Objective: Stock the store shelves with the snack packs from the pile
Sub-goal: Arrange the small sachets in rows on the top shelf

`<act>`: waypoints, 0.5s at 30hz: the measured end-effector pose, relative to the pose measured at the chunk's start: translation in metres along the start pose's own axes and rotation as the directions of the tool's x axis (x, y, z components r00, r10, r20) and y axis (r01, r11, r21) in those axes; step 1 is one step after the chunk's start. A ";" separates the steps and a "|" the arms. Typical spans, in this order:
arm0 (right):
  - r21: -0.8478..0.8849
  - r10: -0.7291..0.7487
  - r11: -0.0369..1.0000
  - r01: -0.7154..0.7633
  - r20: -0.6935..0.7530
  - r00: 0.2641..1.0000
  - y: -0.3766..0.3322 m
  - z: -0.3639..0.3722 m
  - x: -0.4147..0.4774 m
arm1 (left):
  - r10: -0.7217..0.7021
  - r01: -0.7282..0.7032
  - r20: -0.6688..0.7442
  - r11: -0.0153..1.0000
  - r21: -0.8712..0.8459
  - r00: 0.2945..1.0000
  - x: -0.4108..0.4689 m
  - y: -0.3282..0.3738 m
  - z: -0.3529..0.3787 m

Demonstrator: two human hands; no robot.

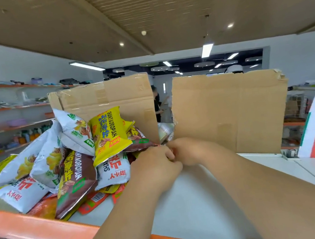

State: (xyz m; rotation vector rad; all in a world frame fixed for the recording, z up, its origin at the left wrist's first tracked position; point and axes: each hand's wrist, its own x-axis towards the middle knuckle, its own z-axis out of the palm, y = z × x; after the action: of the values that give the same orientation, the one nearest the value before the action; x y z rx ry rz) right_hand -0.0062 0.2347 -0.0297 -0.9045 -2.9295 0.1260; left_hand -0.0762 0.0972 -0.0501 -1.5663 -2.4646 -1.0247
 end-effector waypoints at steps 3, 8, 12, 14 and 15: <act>-0.001 -0.030 1.000 0.030 0.006 1.000 0.000 0.003 -0.003 | 0.011 -0.018 0.075 0.996 0.087 0.997 -0.001 -0.002 0.001; 0.025 -0.018 1.000 0.017 0.045 0.999 -0.001 -0.003 -0.008 | 0.018 -0.032 0.115 0.991 0.128 0.993 -0.002 0.000 0.001; 0.085 0.008 0.996 -0.010 0.026 1.000 -0.004 0.000 -0.006 | 0.037 -0.057 0.113 0.981 0.184 0.993 -0.004 0.001 0.001; 0.126 0.009 0.992 -0.012 0.025 1.000 -0.003 0.005 -0.001 | 0.046 -0.068 0.114 0.977 0.201 0.992 -0.004 0.000 0.002; 0.148 0.006 0.989 -0.010 0.026 1.000 -0.002 0.007 0.000 | 0.044 -0.068 0.118 0.976 0.206 0.992 -0.005 0.000 0.002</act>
State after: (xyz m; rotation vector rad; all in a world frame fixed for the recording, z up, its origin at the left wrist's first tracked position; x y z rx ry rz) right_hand -0.0081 0.2327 -0.0365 -0.8990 -2.8924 0.3533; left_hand -0.0734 0.0947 -0.0539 -1.6562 -2.4862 -0.6603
